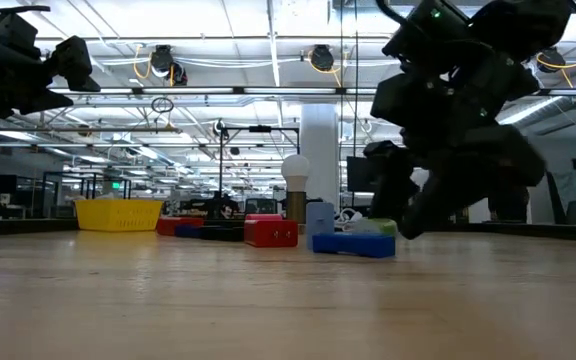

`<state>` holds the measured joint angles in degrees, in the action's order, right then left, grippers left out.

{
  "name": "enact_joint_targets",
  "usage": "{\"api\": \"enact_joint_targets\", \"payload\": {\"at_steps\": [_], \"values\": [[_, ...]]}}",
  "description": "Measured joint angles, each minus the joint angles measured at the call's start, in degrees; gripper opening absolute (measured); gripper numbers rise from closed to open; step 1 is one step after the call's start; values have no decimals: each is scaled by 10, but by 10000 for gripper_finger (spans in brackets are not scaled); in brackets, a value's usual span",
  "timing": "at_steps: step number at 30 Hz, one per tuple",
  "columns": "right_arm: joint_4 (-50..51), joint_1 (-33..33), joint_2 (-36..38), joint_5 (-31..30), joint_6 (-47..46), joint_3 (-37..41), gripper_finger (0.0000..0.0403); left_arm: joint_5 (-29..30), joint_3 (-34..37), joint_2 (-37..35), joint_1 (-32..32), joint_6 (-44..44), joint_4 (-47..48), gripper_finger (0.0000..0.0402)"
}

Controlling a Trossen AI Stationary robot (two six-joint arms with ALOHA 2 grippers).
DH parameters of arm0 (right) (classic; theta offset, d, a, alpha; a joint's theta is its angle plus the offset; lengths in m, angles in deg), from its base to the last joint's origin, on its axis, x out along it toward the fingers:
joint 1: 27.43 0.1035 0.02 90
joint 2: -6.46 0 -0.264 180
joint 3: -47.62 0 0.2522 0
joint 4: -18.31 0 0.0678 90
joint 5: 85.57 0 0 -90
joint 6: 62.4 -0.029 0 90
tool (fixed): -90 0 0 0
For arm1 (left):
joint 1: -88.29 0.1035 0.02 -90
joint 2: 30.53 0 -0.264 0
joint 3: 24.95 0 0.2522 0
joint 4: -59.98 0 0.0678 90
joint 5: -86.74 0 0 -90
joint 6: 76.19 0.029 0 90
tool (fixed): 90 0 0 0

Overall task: Pick & Place Office items
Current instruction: Put the light green charger adapter into the green bin

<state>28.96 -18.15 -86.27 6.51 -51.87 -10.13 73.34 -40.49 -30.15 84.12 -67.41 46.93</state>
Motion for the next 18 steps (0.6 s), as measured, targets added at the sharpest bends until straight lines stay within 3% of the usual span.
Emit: {"api": "enact_joint_targets", "payload": {"at_steps": [3, 13, 18], "values": [[2, 13, 0, 28, -17, 2, 256, 0, 0, 0, 0, 0, 0, 294], [-9, 40, 0, 24, -41, 2, 254, 0, 0, 0, 0, 0, 0, 294], [-23, 50, 0, -43, -99, 2, 253, 0, 0, 0, 0, 0, 0, 294]]}}
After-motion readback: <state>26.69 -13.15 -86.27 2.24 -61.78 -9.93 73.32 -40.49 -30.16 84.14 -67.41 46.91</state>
